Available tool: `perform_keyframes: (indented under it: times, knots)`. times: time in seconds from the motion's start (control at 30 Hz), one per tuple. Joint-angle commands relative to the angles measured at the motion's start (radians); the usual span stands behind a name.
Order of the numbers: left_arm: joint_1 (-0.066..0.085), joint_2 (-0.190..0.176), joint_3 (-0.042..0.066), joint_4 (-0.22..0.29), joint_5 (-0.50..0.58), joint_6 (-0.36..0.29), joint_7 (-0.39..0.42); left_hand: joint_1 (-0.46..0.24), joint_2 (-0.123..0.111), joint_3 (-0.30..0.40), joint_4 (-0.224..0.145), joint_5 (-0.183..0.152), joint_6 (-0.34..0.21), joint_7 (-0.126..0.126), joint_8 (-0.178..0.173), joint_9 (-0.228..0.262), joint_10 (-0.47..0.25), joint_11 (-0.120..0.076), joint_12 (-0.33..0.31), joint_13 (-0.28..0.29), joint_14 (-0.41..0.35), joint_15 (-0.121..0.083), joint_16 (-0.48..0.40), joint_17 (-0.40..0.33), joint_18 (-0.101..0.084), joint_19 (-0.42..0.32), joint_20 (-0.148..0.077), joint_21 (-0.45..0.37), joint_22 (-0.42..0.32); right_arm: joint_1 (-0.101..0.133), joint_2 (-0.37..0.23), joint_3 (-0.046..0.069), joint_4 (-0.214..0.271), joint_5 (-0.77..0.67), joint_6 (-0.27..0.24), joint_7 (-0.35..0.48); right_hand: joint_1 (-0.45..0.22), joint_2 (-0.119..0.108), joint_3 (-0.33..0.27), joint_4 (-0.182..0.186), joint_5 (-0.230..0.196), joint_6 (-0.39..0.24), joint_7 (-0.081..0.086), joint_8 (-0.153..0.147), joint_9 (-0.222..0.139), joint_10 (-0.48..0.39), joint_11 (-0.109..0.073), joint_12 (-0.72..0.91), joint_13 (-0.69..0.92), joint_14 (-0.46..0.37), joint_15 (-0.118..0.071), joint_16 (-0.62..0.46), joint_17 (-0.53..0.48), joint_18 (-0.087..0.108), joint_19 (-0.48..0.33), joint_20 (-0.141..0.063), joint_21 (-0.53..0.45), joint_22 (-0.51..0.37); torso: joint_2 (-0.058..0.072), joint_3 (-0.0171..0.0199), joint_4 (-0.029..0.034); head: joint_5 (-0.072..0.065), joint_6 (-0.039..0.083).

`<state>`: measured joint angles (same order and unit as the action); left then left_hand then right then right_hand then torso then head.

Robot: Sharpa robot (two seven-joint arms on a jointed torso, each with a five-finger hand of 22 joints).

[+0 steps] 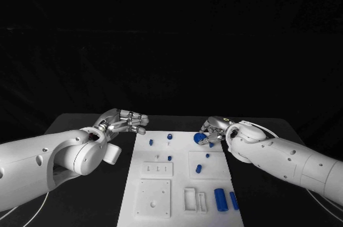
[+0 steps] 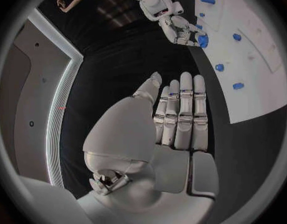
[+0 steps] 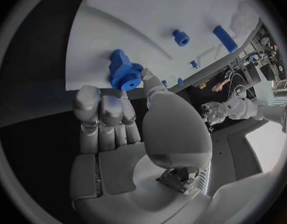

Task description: Assemble the parts on the task board

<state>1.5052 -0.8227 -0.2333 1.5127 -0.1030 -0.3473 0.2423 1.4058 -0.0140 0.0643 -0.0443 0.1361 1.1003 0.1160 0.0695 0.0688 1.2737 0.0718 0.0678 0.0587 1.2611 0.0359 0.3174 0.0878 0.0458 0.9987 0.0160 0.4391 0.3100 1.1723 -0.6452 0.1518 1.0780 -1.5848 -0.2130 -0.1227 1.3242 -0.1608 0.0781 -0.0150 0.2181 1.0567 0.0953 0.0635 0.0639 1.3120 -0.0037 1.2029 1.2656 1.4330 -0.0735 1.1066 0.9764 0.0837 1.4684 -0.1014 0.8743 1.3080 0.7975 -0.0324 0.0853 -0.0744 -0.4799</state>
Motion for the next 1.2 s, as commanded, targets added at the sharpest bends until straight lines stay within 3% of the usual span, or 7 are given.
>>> perform_keyframes:
  times: [0.03,0.23,0.5,0.73,0.93,1.2]
  knots:
    - [0.004,0.002,0.001,0.002,-0.006,0.016,0.004,-0.002,0.004,0.001,-0.007,-0.006,-0.004,0.001,-0.002,0.000,-0.005,0.000,-0.006,0.000,-0.005,0.002,0.006,-0.001,-0.007,-0.010,0.003,0.007,0.003,-0.001,0.002,0.000,-0.004,-0.013,0.028,0.003,-0.002,0.011,0.020,-0.004,0.006,0.012,0.001,-0.002,-0.001,0.008,0.000,0.005,0.004,0.008,0.001,0.007,0.004,0.001,0.049,0.008,0.003,0.081,0.000,0.0001,-0.0011,0.001,-0.003]
    - [0.004,0.004,0.001,-0.001,-0.006,0.017,0.004,-0.002,0.004,0.001,-0.007,-0.006,-0.004,0.001,-0.002,0.000,-0.005,0.000,-0.006,0.000,-0.005,0.002,0.006,-0.001,-0.007,-0.010,0.003,0.007,0.003,-0.002,0.002,0.000,-0.007,-0.016,0.042,0.003,-0.020,0.021,0.073,-0.023,0.029,0.023,0.001,-0.001,-0.001,0.010,0.000,0.008,0.009,0.008,0.002,0.006,0.006,0.000,0.051,0.009,-0.004,0.094,0.000,-0.0002,-0.0018,0.000,-0.005]
    - [0.004,0.005,0.001,-0.003,-0.007,0.019,0.002,-0.002,0.004,0.001,-0.007,-0.006,-0.004,0.001,-0.002,0.000,-0.005,0.000,-0.006,0.000,-0.005,0.002,0.006,-0.001,-0.007,-0.010,0.003,0.007,0.003,-0.002,0.002,0.000,-0.008,-0.011,0.071,0.005,-0.057,0.028,0.190,-0.058,0.146,0.035,-0.001,-0.002,-0.002,0.005,-0.002,0.006,0.011,0.008,0.001,0.004,0.007,-0.002,0.053,0.008,-0.010,0.099,-0.001,-0.0006,-0.0008,-0.001,-0.010]
    - [0.004,0.006,0.001,-0.005,-0.007,0.021,-0.001,-0.002,0.004,0.001,-0.007,-0.006,-0.004,0.001,-0.002,0.000,-0.005,0.000,-0.006,0.000,-0.005,0.002,0.006,-0.001,-0.007,-0.010,0.003,0.007,0.003,-0.003,0.005,-0.001,-0.011,-0.006,0.089,0.009,-0.093,0.030,0.300,-0.087,0.182,0.047,0.000,-0.002,-0.002,0.002,-0.003,0.005,0.012,0.008,0.000,0.003,0.008,-0.004,0.052,0.007,-0.011,0.100,-0.001,-0.0011,0.0001,-0.001,-0.013]
    - [0.003,0.006,0.001,-0.006,-0.008,0.022,-0.002,-0.002,0.004,0.001,-0.006,-0.005,-0.005,0.001,-0.002,0.000,-0.007,0.001,-0.007,0.000,-0.006,0.003,0.005,-0.001,-0.007,-0.010,0.003,0.007,0.003,-0.004,0.006,-0.001,-0.012,-0.003,0.097,0.011,-0.114,0.030,0.350,-0.101,0.197,0.054,0.000,-0.002,-0.002,0.001,-0.004,0.006,0.013,0.008,0.000,0.001,0.010,-0.004,0.051,0.007,-0.011,0.100,-0.001,-0.0014,-0.0007,0.001,-0.014]
    - [0.003,0.006,0.001,-0.006,-0.009,0.022,-0.004,-0.002,0.004,0.001,-0.006,-0.005,-0.005,0.001,-0.002,0.000,-0.007,0.001,-0.007,0.000,-0.006,0.003,0.005,-0.001,-0.007,-0.010,0.003,0.007,0.003,-0.004,0.007,-0.001,-0.012,-0.002,0.097,0.015,-0.117,0.038,0.355,-0.102,0.162,0.065,-0.004,-0.002,-0.002,-0.001,-0.005,0.004,0.011,0.008,0.000,-0.001,0.009,-0.005,0.050,0.006,-0.013,0.100,-0.001,-0.0009,-0.0013,0.002,-0.011]
